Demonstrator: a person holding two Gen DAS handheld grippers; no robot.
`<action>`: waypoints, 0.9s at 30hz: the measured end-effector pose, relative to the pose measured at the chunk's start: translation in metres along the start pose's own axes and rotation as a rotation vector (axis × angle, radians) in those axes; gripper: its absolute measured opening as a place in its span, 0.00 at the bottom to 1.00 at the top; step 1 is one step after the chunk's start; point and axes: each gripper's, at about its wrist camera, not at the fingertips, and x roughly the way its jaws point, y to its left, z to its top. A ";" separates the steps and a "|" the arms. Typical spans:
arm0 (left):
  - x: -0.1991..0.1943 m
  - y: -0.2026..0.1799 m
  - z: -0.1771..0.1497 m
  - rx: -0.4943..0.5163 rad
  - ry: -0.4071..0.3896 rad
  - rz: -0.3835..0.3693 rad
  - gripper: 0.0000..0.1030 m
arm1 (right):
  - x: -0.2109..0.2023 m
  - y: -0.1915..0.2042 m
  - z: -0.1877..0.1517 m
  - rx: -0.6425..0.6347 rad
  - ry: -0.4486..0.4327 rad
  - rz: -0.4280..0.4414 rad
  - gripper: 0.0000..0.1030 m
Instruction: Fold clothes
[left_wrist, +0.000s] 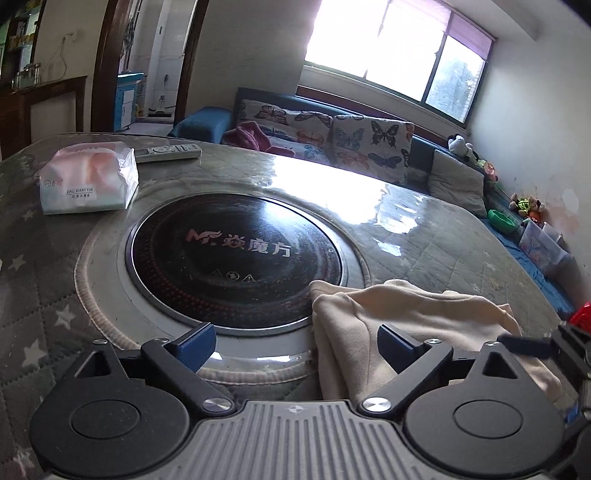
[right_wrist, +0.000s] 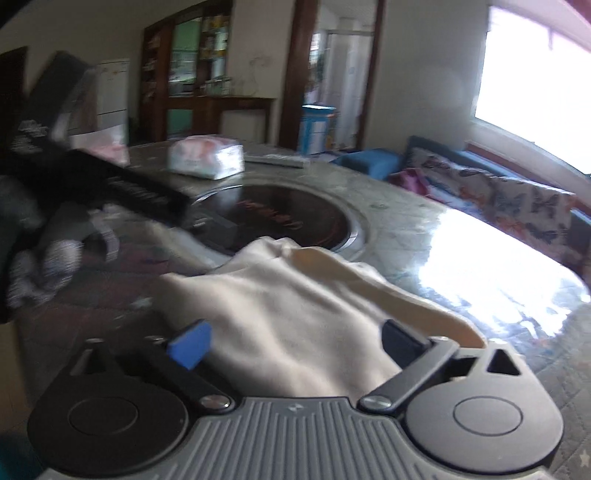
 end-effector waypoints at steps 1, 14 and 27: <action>-0.002 0.000 -0.002 0.009 -0.002 0.005 0.93 | 0.001 0.000 0.001 0.008 -0.001 -0.008 1.00; -0.022 0.034 -0.012 -0.126 -0.010 0.006 1.00 | 0.035 0.026 0.008 -0.025 0.024 -0.038 1.00; -0.019 0.050 -0.026 -0.166 0.004 -0.035 1.00 | 0.027 0.039 0.002 0.026 0.035 -0.121 1.00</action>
